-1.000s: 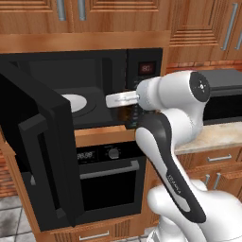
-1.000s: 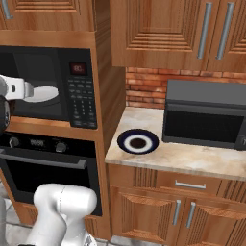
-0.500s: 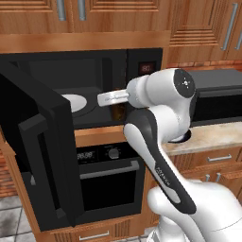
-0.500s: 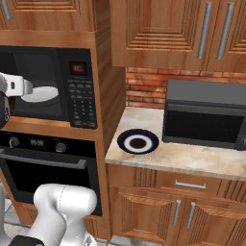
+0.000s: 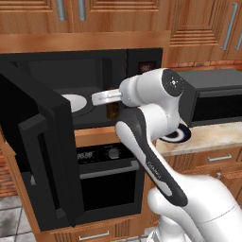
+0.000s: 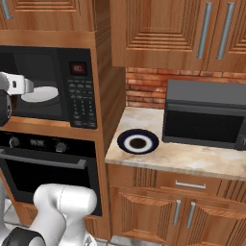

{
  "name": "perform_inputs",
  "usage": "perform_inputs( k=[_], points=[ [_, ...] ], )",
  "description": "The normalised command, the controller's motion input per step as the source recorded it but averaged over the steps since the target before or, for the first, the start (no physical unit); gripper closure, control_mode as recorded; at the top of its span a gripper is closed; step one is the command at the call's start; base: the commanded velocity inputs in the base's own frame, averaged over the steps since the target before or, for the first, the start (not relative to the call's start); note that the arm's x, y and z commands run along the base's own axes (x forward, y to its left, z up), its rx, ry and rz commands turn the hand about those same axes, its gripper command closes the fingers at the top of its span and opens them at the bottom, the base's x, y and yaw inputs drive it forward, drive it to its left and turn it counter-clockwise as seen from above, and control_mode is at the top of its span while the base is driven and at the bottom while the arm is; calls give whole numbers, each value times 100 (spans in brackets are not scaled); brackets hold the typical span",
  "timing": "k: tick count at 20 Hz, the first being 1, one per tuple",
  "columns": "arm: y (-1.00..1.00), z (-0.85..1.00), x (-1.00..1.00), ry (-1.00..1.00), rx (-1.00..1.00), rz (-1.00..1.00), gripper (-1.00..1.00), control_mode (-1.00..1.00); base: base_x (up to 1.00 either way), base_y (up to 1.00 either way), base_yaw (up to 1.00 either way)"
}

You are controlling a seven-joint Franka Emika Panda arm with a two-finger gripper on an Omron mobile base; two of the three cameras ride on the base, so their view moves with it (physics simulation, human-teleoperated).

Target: Pick the sweet potato from the counter and place it in the microwave. Then turn on the microwave.

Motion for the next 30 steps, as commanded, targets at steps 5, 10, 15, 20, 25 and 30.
perform_inputs(
  k=[5, 10, 15, 20, 25, 30],
  points=[
    [10, -10, 24, 0, 0, 0, 100, -100, 0, 0, 0],
    [8, -9, 24, 0, 0, 0, 100, -100, 0, 0, 0],
    [7, -7, 24, 0, 0, 0, 100, -100, 0, 0, 0],
    [10, -8, 27, 0, 0, 0, 100, -100, 0, 0, 0],
    [11, -8, 26, 0, 0, 0, 100, -100, 0, 0, 0],
    [11, -9, 22, 0, 0, 0, 100, -100, 0, 0, 0]
  ],
)
